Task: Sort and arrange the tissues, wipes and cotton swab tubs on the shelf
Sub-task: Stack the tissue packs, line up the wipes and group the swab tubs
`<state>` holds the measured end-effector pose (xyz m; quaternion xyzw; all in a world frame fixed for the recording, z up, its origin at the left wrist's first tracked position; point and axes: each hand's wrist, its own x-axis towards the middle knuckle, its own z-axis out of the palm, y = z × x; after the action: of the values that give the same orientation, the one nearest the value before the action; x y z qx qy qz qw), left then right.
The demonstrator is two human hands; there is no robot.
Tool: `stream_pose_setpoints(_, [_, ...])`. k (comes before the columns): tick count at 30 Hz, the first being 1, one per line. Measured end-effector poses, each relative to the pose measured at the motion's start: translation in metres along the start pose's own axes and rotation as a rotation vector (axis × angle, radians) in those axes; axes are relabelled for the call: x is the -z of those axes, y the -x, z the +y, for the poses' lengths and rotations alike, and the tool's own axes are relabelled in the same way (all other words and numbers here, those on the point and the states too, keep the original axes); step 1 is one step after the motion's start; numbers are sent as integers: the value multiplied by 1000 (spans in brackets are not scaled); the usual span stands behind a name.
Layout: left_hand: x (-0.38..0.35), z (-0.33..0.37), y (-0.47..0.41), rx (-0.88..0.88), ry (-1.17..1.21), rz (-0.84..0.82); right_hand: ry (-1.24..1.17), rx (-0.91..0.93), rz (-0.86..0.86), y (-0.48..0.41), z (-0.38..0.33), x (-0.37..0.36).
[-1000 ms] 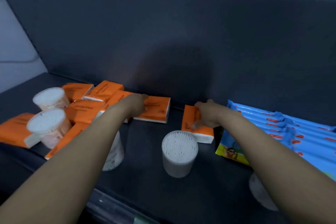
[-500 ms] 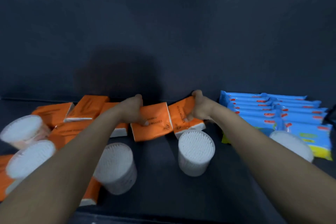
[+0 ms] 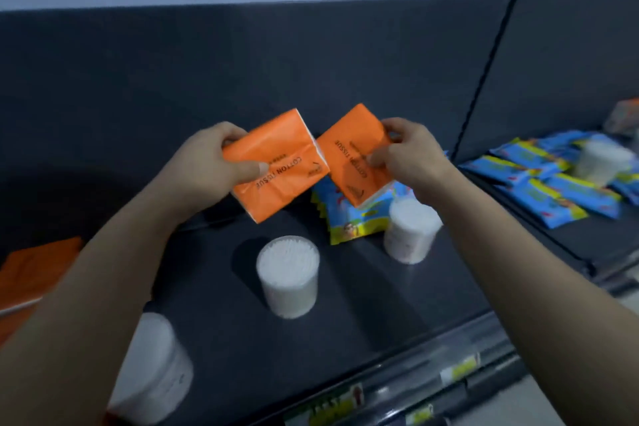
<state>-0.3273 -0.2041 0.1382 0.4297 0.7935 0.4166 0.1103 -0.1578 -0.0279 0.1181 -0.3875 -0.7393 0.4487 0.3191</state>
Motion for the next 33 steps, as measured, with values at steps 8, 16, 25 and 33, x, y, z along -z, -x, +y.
stream_pose_setpoints(8, [-112,101,3,-121,114,-136,3,-1,190,29,61,160])
stream_pose_setpoints(16, [-285,233,6,-216,167,-266,29,-68,359,50,144,348])
stream_pose_setpoints(25, [-426,338,5,-278,150,-446,2,-190,484,56,221,500])
stream_pose_setpoints(33, [-512,384,-47,-315,146,-497,-20,-233,526,16,272,572])
